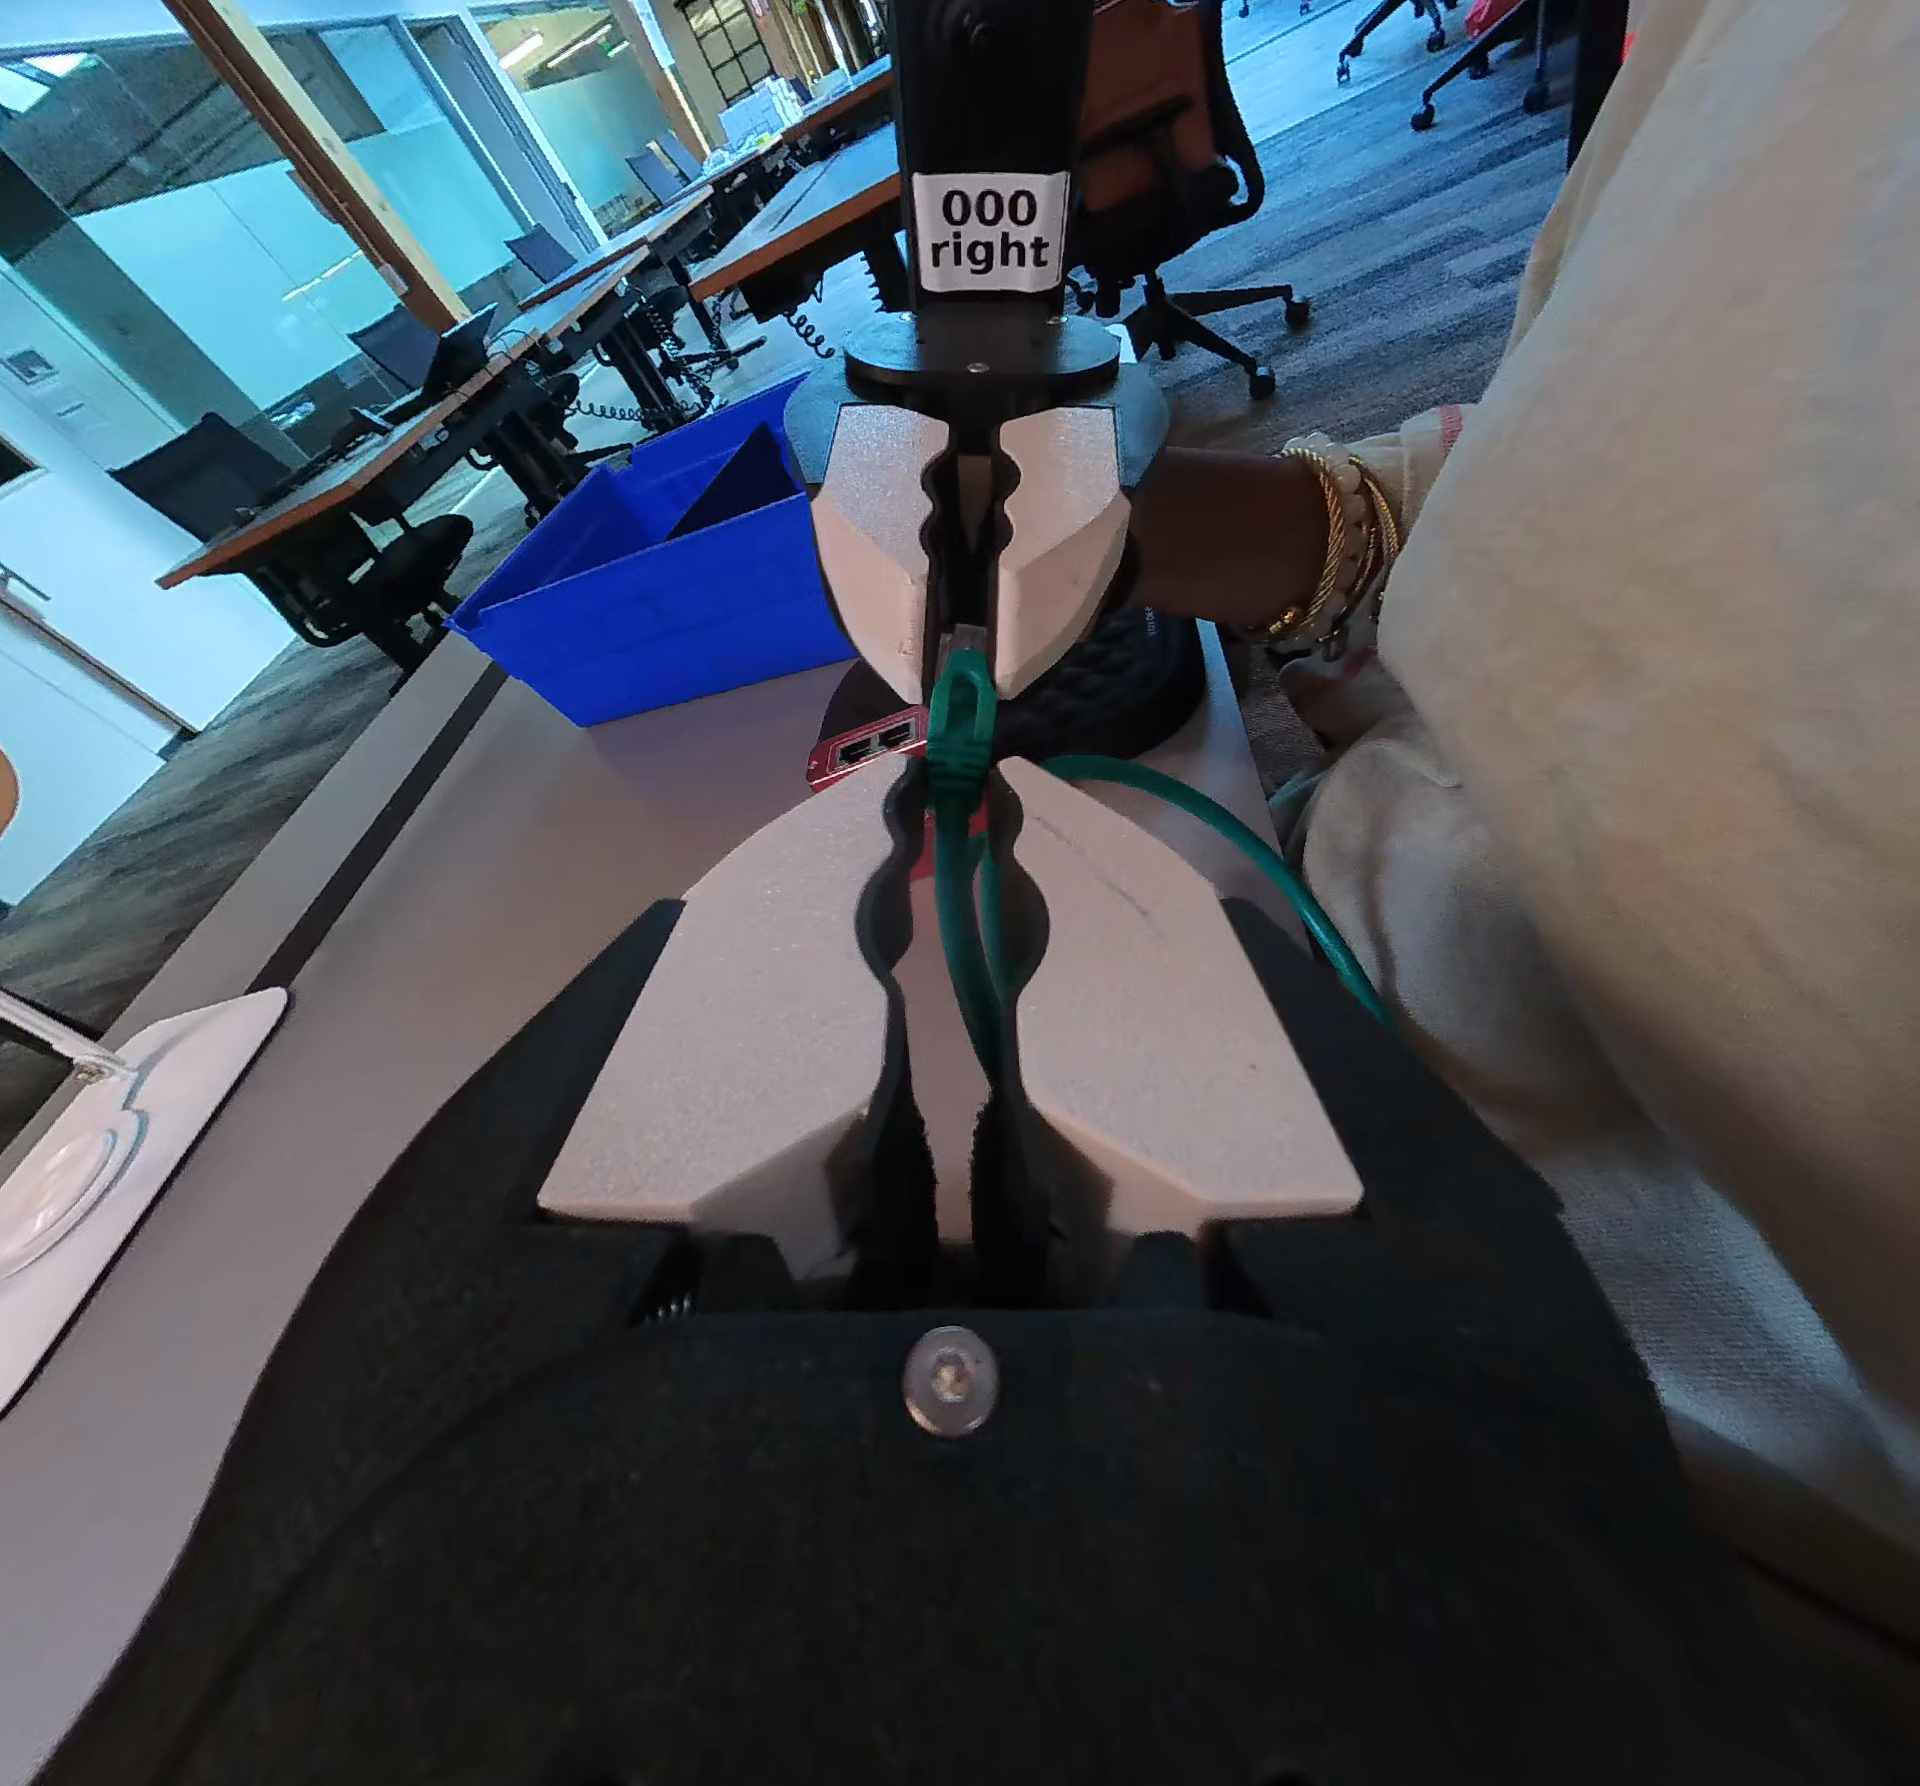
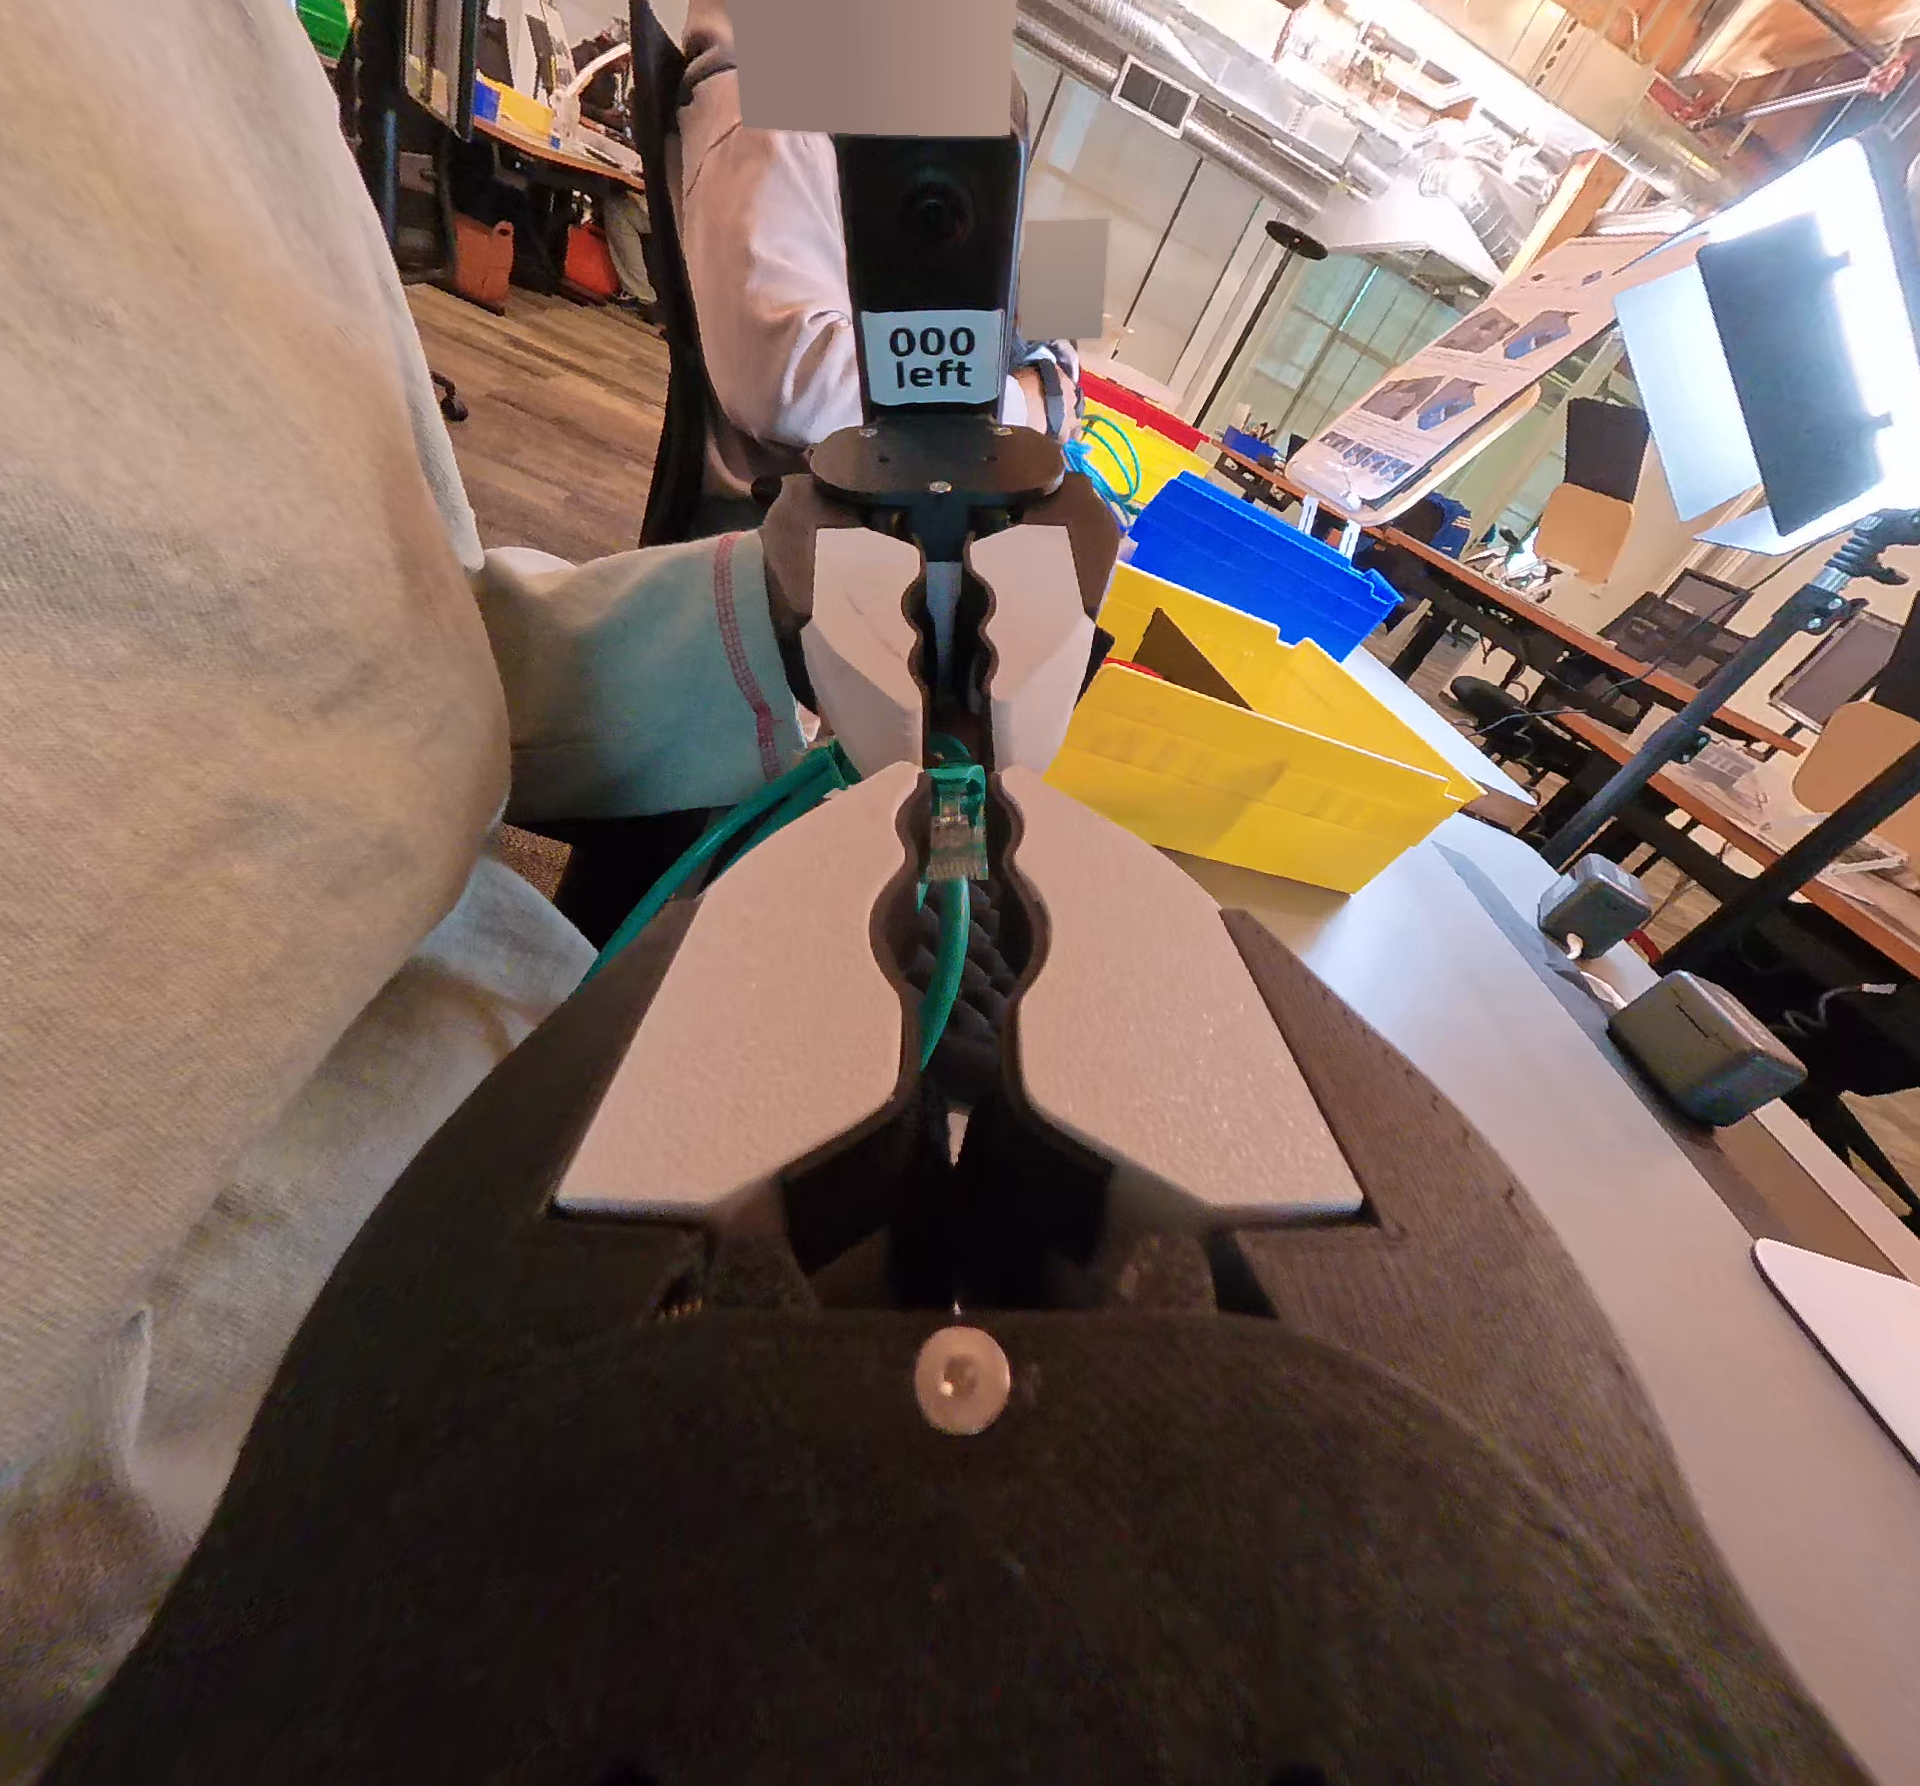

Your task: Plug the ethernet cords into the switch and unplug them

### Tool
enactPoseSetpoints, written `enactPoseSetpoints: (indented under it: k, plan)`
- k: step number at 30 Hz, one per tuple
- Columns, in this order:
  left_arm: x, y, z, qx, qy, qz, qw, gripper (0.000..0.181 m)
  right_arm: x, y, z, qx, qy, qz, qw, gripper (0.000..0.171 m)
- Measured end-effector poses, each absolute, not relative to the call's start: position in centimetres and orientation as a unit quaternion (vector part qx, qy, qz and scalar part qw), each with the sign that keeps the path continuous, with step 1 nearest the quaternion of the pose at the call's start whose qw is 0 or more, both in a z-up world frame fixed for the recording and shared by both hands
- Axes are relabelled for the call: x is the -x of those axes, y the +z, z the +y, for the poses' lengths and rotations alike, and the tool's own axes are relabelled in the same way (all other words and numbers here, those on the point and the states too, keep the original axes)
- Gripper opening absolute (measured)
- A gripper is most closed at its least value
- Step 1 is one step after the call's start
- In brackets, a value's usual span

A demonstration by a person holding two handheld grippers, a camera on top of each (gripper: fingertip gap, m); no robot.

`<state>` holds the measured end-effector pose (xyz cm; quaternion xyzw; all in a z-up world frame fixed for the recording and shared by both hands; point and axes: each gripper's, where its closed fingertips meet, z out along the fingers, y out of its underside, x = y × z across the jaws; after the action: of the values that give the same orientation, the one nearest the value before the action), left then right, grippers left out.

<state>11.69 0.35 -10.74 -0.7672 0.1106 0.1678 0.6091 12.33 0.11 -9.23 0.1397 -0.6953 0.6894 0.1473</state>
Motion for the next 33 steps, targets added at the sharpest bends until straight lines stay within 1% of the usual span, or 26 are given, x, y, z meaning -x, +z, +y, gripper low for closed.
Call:
enactPoseSetpoints:
  k: [7,11,12,14,17,18,20,21,22,25,28,30,33]
  plan:
    - [-11.9,-10.9,0.5,0.766,0.158,0.115,0.612,0.011,-12.5,-9.4,0.3,-0.143,0.686,-0.699,0.144,0.010]
    - [-11.3,-10.8,0.3,0.785,0.152,0.078,0.596,0.011,-12.1,-8.3,1.3,-0.140,0.685,-0.690,0.188,0.011]
    - [-10.9,-10.9,-0.2,0.796,0.160,0.064,0.581,0.011,-11.8,-7.7,2.2,-0.133,0.688,-0.685,0.202,0.021]
    - [-10.5,-10.8,-1.6,0.813,0.178,0.038,0.554,0.011,-10.7,-7.6,4.5,-0.104,0.665,-0.703,0.228,0.029]
    - [-10.5,-9.8,-3.9,0.821,0.204,0.008,0.534,0.011,-8.1,-10.6,8.4,-0.044,0.575,-0.779,0.244,0.046]
    - [-10.6,-9.4,-4.5,0.821,0.207,0.004,0.532,0.011,-7.4,-12.2,9.6,-0.019,0.543,-0.807,0.232,0.056]
    - [-10.7,-9.3,-5.3,0.824,0.216,0.002,0.523,0.011,-6.7,-15.1,11.2,0.020,0.498,-0.848,0.182,0.083]
    - [-10.6,-9.4,-5.5,0.826,0.220,0.002,0.519,0.011,-6.5,-16.2,11.4,0.029,0.488,-0.857,0.163,0.092]
    - [-10.5,-9.6,-5.5,0.827,0.219,0.000,0.519,0.011,-6.1,-16.9,11.4,0.033,0.483,-0.862,0.151,0.098]
    - [-10.3,-10.0,-5.0,0.828,0.203,-0.003,0.522,0.011,-6.0,-18.3,10.8,0.025,0.439,-0.890,0.118,0.106]
    - [-10.2,-10.6,-4.4,0.833,0.196,-0.001,0.518,0.011,-6.0,-18.7,10.5,0.008,0.337,-0.937,0.094,0.110]
    - [-10.0,-10.7,-4.3,0.831,0.194,-0.003,0.521,0.011,-5.7,-18.9,10.1,-0.006,0.266,-0.961,0.076,0.108]
    - [-9.8,-10.7,-4.5,0.830,0.199,-0.006,0.520,0.011,-5.6,-20.6,10.6,-0.023,0.141,-0.989,0.032,0.104]
